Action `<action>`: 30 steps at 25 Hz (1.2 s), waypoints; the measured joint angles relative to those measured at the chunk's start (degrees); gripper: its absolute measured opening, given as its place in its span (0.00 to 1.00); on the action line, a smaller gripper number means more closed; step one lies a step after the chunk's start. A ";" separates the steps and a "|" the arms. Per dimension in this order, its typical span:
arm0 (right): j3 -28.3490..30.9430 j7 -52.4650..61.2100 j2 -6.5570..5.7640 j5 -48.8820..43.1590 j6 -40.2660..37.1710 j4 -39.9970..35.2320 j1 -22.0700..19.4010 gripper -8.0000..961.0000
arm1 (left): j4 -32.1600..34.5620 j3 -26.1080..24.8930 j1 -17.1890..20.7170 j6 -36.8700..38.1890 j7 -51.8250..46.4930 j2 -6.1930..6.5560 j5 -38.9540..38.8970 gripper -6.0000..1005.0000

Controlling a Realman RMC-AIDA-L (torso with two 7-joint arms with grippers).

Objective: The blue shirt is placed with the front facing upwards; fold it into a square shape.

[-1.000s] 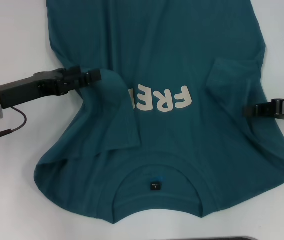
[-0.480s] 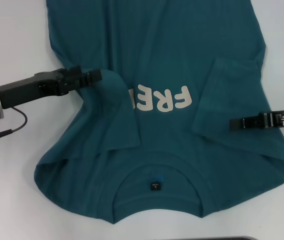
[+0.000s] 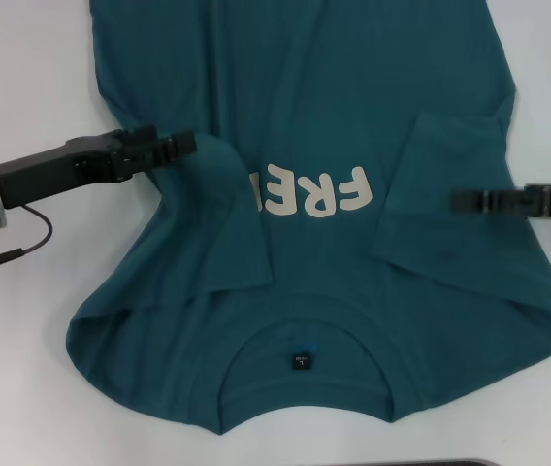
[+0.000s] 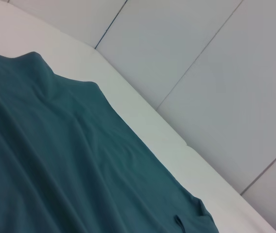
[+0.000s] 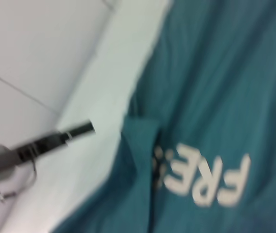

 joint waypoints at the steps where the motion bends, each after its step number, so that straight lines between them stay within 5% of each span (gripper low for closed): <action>1: 0.99 -1.48 0.10 1.05 0.12 -0.11 -0.40 0.37 | 0.00 -0.05 0.00 0.00 0.00 0.01 -0.07 0.88; 13: 9.08 -26.56 2.19 12.61 2.66 -4.08 -5.25 0.55 | 0.00 0.01 -0.13 0.05 0.00 -0.15 -0.20 0.89; 23: 14.49 -35.52 2.28 15.42 0.83 -7.73 -5.91 0.96 | 0.18 0.09 -0.37 0.60 0.01 -0.43 -2.54 0.89; 30: 16.60 -38.35 3.30 15.66 0.00 -7.72 -6.92 0.97 | 1.09 0.10 -0.30 0.70 0.65 -0.47 -3.50 0.89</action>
